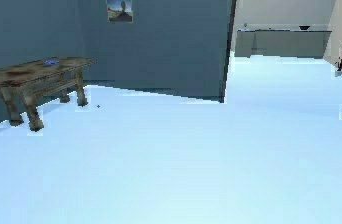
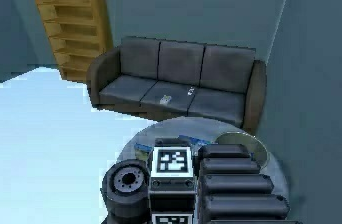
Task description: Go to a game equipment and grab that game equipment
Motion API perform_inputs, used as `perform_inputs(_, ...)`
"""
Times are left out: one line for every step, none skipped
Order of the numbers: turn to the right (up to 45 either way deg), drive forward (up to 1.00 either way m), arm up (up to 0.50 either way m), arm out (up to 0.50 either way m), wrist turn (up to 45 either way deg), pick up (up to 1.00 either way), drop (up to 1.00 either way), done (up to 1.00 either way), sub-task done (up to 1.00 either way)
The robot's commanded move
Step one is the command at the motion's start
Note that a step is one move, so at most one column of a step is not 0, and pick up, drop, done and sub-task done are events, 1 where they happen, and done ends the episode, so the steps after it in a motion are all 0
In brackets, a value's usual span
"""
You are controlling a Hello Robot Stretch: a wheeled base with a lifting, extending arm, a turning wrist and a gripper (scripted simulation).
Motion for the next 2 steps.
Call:
perform_inputs(0.0, 0.05, 0.0, 0.0, 0.0, 0.0, 0.0, 0.0, 0.0)
perform_inputs(18.0, 0.0, 0.0, 0.0, 0.0, 0.0, 0.0, 0.0, 0.0)
